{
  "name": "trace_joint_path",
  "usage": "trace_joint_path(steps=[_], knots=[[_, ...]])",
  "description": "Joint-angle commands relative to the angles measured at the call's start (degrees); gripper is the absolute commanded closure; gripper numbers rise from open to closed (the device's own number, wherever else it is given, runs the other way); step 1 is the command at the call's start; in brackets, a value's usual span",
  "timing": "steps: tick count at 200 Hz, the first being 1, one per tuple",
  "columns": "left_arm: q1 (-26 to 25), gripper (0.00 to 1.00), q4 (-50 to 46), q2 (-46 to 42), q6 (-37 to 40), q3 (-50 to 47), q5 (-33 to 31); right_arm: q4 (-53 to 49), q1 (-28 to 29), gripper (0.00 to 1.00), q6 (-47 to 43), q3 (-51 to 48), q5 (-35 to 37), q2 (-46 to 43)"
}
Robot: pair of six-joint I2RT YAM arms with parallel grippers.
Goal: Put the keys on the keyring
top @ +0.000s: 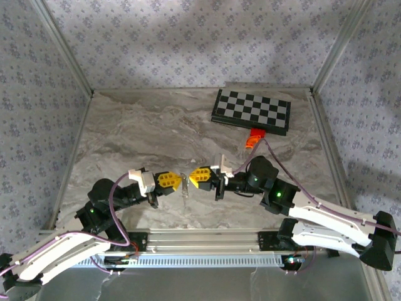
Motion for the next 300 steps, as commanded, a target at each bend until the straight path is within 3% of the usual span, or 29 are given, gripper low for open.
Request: trace_joint_path(steps=[1,300], knots=[[-0.25,1.00,2.34,-0.73,-0.79,2.21,1.65,2.32,-0.01,1.00,-0.54,-0.12,0.84,-1.14],[-0.26,1.00,2.63,0.06,-0.31,2.15,1.56,3.28,0.75,1.00,0.21,1.77,-2.61,1.37]])
